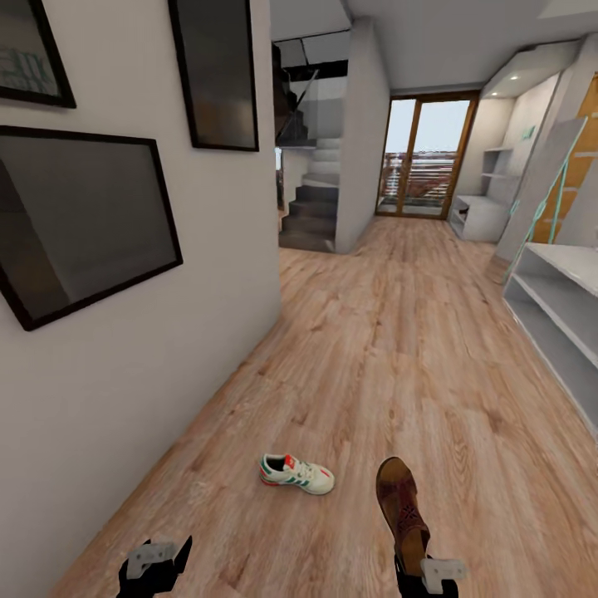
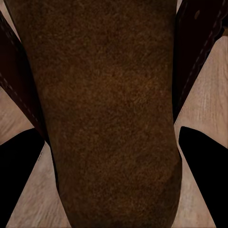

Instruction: Pick up the two gym shoes and the two sandals from the corridor floor and place them onto the hallstand (shoe rack) in the corridor, making sure they are on the rack and not on the floor. Arrange them so the two gym shoes are next to each other and the two sandals are next to each other.

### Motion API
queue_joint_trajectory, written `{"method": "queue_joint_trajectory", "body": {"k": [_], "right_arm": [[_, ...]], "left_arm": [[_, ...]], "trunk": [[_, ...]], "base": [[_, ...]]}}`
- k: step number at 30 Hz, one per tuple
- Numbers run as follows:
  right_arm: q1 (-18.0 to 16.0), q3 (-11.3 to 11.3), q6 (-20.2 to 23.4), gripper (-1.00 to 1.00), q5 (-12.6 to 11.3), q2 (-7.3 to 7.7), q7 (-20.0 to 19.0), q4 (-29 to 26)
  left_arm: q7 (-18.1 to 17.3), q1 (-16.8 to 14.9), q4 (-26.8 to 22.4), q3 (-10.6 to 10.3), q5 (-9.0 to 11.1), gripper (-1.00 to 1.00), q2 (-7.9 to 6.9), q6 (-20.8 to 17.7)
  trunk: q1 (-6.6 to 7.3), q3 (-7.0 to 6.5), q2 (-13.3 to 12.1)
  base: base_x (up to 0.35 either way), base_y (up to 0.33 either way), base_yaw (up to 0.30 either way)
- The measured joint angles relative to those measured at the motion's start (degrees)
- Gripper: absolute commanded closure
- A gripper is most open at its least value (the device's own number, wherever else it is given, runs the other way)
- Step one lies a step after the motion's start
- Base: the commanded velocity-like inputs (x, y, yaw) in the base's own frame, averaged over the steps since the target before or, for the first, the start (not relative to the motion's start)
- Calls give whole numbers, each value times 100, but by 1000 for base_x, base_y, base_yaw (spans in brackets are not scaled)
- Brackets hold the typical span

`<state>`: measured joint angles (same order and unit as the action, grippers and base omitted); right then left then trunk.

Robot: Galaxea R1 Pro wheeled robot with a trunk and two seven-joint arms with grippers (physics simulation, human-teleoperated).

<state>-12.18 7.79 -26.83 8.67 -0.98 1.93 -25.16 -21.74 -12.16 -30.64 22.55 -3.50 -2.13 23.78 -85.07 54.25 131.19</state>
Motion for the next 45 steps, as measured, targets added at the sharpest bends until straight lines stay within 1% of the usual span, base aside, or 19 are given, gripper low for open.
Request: {"method": "queue_joint_trajectory", "body": {"k": [10, 30, 45], "right_arm": [[1, -8, 0, 100, -2, -1, 5, -2], [1, -9, 1, 100, -4, -2, 6, -2], [1, -8, 1, 100, -5, -2, 6, -3]], "left_arm": [[-17, -1, 1, 6, 0, -100, -2, 0], [-16, -1, 1, 6, 0, -100, -2, 0], [-15, -1, 4, 4, 0, -100, -2, 2]], "trunk": [[0, -36, 0], [0, -41, 0], [-2, -41, 0]], "base": [[230, 205, -237], [224, 207, -276], [31, 28, -278]]}}
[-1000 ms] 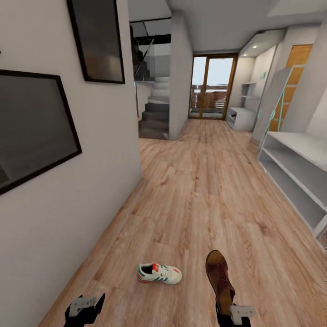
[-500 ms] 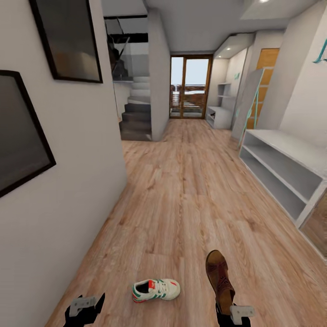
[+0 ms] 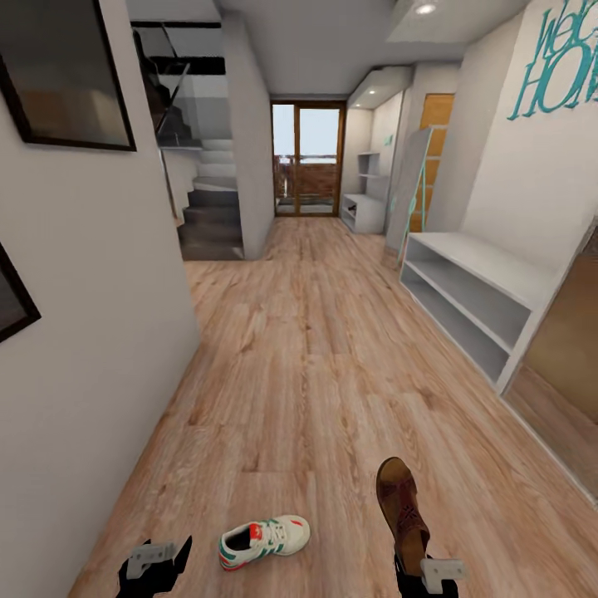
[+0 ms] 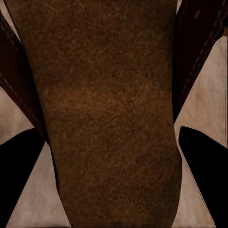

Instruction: Pick up the two gym shoes and the two sandals from the corridor floor and place them onto the hallstand (shoe rack) in the corridor, making sure they are on the rack and not on the floor. Arrange them so the two gym shoes are next to each other and the two sandals are next to each other.

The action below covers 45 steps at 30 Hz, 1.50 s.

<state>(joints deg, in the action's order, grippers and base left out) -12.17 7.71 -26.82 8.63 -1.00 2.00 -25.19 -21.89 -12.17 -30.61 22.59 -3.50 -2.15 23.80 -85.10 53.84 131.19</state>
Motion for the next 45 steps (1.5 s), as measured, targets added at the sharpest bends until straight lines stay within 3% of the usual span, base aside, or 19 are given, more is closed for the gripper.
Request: {"method": "queue_joint_trajectory", "body": {"k": [15, 35, 45], "right_arm": [[-1, 0, 0, 100, 0, 0, 0, 1], [-2, -6, -9, 100, 10, 1, -5, 0], [-2, -14, -9, 100, 14, -36, -1, -5]], "left_arm": [[0, 1, -1, 0, 0, -100, 0, 0], [7, 2, -3, -2, 6, -100, 1, -1], [22, 2, -5, -2, 0, -100, 9, -5]], "trunk": [[0, 0, 0], [0, 0, 0], [0, 0, 0]], "base": [[0, 0, -255], [0, 7, -9], [0, 245, 0]]}}
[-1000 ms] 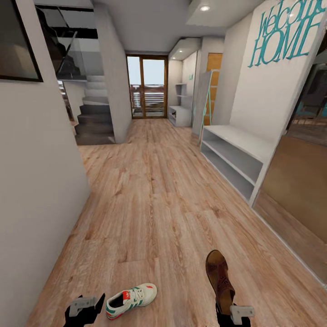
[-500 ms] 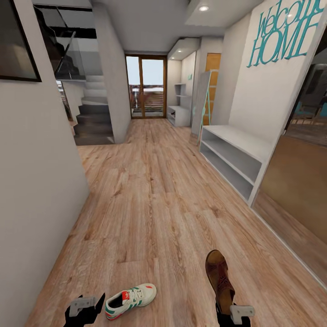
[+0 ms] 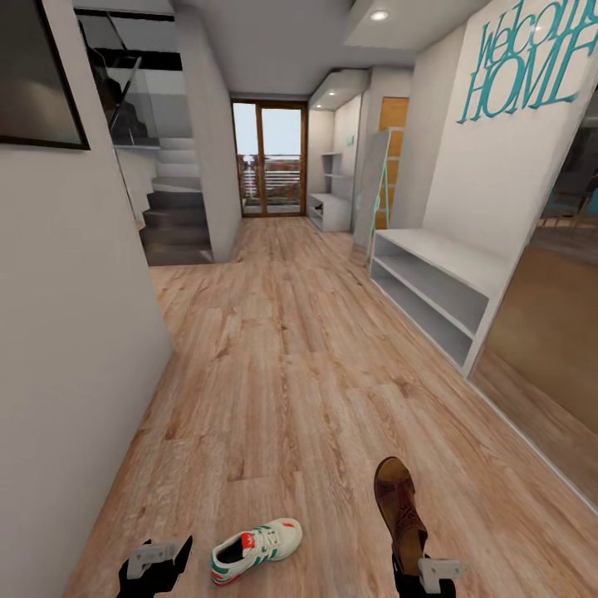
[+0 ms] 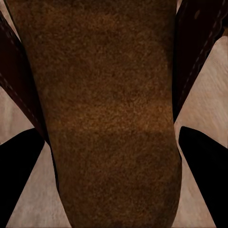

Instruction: Pick up the two gym shoes and the two sandals from the corridor floor and place them onto the hallstand (shoe rack) in the corridor, making sure they are on the rack and not on the floor. Arrange them so the two gym shoes are next to each other and the two sandals are next to each other.

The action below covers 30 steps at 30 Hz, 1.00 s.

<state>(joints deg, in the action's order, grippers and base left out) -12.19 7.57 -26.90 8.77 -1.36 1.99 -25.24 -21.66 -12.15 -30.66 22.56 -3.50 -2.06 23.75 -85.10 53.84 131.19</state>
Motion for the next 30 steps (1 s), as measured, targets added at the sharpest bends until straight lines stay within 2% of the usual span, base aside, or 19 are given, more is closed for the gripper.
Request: {"method": "queue_joint_trajectory", "body": {"k": [5, 16, 30], "right_arm": [[0, 10, -1, 100, -5, -1, 1, -19], [1, 13, -1, 100, -5, 7, 1, -3], [2, 14, 0, 100, -5, 17, 1, -2]], "left_arm": [[3, 0, 2, -4, 0, -100, 7, 2], [5, -1, 4, -6, 0, -100, 8, 5], [4, -2, -2, -6, 0, -100, 4, 6]], "trunk": [[0, 0, 0], [0, 0, 0], [0, 0, 0]], "base": [[0, 202, 0], [0, 13, -22], [5, 0, -251]]}}
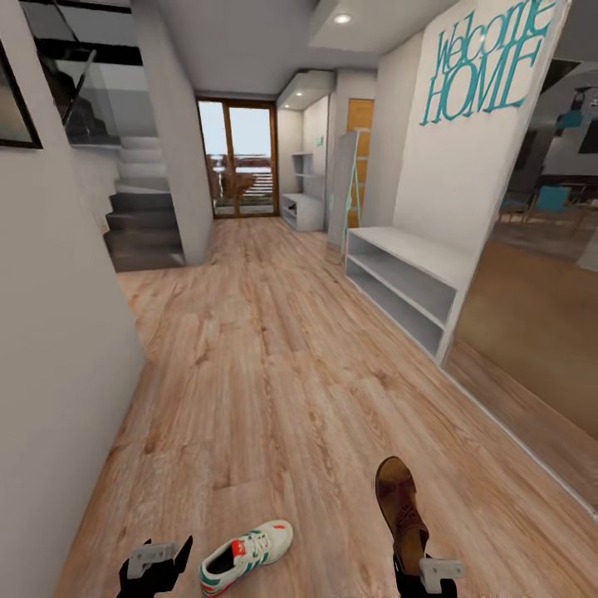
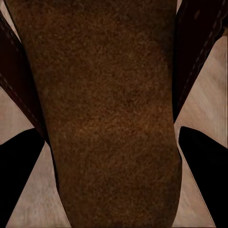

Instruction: Pick up the two gym shoes and the two sandals from the corridor floor and place them onto the hallstand (shoe rack) in the corridor, making sure they are on the rack and not on the floor. Arrange them so the two gym shoes are next to each other and the two sandals are next to each other.

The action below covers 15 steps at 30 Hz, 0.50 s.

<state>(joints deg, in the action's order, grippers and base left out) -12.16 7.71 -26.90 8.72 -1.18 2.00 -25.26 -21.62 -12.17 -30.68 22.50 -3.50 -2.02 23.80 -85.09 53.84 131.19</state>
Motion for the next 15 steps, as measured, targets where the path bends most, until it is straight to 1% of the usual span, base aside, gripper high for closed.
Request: {"method": "queue_joint_trajectory", "body": {"k": [3, 6, 11, 15], "right_arm": [[0, 0, 0, 100, -2, -5, 0, -3], [-1, 0, -1, 100, -4, -7, 0, -10], [-2, -8, -1, 100, -1, -16, 0, -18], [-2, -9, -1, 100, 0, -21, 0, -24]], "left_arm": [[0, 0, -1, 0, 0, -100, 0, 0], [0, 1, -2, 0, 0, -100, -1, 0], [0, 2, -3, 1, 0, -100, -1, -1], [0, 2, -3, 0, 0, -100, -3, 0]], "trunk": [[0, 0, 0], [1, 0, 0], [1, 0, 0], [0, 0, 0]], "base": [[62, 0, -222], [88, 2, -94], [131, 42, -29], [47, 18, -3]]}}
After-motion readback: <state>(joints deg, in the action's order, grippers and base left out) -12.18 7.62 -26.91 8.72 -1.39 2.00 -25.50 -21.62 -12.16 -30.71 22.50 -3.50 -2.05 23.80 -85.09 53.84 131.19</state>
